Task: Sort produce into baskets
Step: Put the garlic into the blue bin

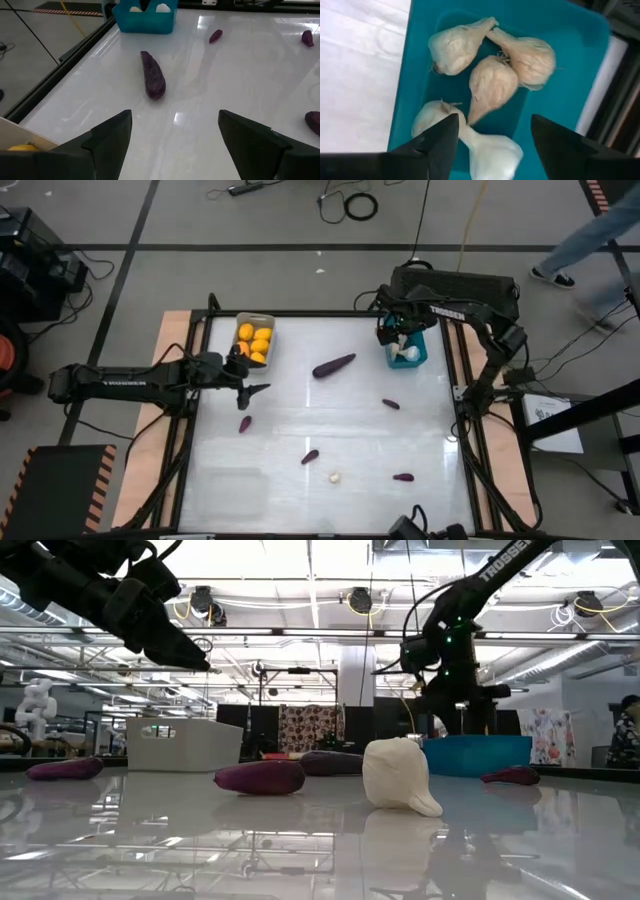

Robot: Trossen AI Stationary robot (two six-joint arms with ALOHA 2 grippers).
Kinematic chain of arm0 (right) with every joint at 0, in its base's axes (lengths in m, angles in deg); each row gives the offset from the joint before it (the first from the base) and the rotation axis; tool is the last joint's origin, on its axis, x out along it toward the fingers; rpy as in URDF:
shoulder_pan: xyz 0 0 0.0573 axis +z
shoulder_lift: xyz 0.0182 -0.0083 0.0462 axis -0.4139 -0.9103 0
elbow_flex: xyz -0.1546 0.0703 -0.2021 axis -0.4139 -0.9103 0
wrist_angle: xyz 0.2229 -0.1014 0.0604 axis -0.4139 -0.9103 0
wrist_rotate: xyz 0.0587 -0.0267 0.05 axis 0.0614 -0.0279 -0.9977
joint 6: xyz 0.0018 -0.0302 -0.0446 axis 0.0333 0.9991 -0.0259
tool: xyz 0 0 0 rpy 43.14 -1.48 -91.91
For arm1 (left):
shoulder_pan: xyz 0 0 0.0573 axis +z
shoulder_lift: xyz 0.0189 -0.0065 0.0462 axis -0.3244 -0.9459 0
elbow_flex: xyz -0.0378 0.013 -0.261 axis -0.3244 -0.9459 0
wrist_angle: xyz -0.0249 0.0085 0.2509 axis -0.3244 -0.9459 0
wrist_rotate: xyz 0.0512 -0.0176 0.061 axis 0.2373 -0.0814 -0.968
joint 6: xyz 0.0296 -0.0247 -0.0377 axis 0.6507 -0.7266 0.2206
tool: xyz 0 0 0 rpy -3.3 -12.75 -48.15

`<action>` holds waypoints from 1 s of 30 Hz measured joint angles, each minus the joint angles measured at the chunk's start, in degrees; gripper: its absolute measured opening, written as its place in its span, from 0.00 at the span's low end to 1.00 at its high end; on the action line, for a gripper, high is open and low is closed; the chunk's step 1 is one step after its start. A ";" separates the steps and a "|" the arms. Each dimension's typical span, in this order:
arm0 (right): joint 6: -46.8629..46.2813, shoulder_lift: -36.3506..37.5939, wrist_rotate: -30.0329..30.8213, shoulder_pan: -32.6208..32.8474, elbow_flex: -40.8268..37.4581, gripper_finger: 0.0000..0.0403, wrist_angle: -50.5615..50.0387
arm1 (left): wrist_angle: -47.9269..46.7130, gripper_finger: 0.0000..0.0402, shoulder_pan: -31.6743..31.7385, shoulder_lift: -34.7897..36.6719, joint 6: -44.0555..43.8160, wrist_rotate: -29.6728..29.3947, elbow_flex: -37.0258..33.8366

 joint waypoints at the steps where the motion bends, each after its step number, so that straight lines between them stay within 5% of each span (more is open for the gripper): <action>1: 0.13 0.77 0.02 0.00 0.00 0.60 -0.35 | 0.29 0.76 0.00 0.00 -0.01 0.01 -0.02; 12: -3.87 11.86 -6.83 8.40 0.07 0.59 -1.75 | 0.79 0.76 0.00 -0.01 -0.29 0.03 -0.02; 22: -13.78 14.42 -7.08 35.01 0.13 0.59 5.61 | 1.90 0.76 -0.04 -0.02 -0.51 1.56 -0.04; 30: -17.32 11.95 -5.55 57.01 0.13 0.59 25.15 | 2.95 0.76 -0.05 -0.02 -0.52 2.78 -0.04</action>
